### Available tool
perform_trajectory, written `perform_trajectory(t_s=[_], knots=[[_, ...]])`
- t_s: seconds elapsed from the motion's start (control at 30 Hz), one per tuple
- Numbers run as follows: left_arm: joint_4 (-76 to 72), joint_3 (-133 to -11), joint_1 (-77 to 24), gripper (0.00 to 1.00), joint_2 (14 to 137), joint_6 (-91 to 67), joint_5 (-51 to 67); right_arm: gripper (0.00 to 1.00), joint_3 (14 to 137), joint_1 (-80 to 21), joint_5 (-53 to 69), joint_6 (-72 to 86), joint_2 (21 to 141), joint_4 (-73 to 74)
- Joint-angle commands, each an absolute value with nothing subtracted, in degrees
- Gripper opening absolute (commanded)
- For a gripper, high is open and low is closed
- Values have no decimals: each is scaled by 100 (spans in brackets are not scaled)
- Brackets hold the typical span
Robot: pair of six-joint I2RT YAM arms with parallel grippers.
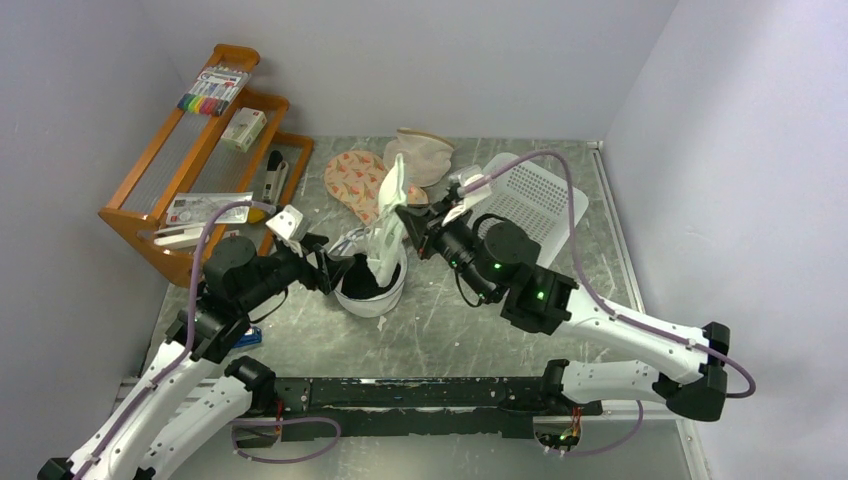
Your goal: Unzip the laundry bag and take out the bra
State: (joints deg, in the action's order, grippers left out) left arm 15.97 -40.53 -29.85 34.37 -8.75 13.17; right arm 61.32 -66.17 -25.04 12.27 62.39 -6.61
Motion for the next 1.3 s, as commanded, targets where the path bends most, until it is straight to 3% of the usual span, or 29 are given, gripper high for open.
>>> perform_trajectory(t_s=[0.0, 0.47, 0.73, 1.03, 1.27], knots=[[1390, -4046, -2996, 84, 3484, -792, 1337, 8, 6397, -6605, -3152, 504, 5894, -859], [1409, -4065, -2997, 84, 3585, -796, 1325, 8, 5898, -6601, -5342, -941, 5048, -884], [1416, -4066, -2997, 84, 3616, -793, 1345, 8, 5384, -6422, -7031, -1965, 5503, -1720], [1427, -4066, -2997, 84, 3596, -800, 1347, 6, 6192, -4400, -5463, 779, 6259, 903], [1429, -4065, -2997, 84, 3616, -800, 1373, 5, 6602, -3539, -5210, 1821, 7074, 2112]])
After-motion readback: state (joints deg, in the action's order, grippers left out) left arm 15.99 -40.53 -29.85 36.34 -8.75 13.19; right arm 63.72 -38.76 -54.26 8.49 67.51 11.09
